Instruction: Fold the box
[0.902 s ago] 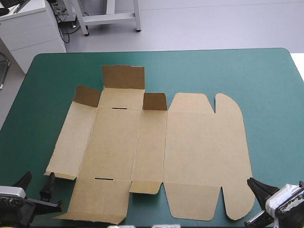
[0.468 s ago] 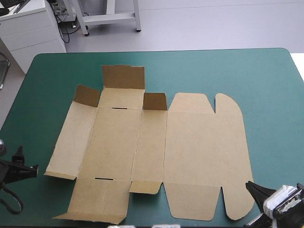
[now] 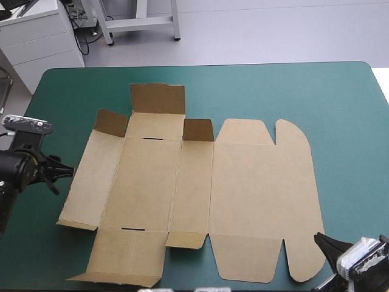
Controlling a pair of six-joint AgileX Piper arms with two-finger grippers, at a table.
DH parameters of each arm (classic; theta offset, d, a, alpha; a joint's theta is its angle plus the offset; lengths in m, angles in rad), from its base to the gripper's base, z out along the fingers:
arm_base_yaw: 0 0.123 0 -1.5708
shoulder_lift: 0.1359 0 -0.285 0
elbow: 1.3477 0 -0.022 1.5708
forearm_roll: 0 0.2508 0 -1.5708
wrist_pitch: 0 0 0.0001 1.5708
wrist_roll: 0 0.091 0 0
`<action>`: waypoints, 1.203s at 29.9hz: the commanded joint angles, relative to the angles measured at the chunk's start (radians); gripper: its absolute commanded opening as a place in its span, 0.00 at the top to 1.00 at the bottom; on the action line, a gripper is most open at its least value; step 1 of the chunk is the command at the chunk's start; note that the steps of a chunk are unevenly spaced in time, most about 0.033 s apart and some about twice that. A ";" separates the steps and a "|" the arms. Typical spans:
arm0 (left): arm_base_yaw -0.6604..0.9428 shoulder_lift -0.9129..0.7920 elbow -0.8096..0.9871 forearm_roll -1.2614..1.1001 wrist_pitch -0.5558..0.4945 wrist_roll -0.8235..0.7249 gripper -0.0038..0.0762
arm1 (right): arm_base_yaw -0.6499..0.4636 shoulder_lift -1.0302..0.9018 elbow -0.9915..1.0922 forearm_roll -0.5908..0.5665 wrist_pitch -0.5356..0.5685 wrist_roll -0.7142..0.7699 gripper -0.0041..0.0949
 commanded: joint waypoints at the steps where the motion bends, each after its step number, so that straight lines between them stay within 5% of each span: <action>1: 0.016 0.063 -0.040 -0.021 -0.080 0.006 0.39 | -0.008 0.013 -0.023 0.009 -0.067 -0.003 0.98; 5: 0.138 0.140 -0.040 -0.218 -0.128 0.150 0.39 | -0.008 0.013 -0.023 0.009 -0.067 -0.003 0.98; 10: 0.379 0.253 -0.040 -0.649 0.006 0.451 0.39 | -0.008 0.013 -0.023 0.002 -0.067 -0.003 0.98; 36: 0.472 0.497 -0.038 -0.870 0.084 0.521 0.39 | -0.008 0.013 -0.023 0.001 -0.063 -0.053 0.98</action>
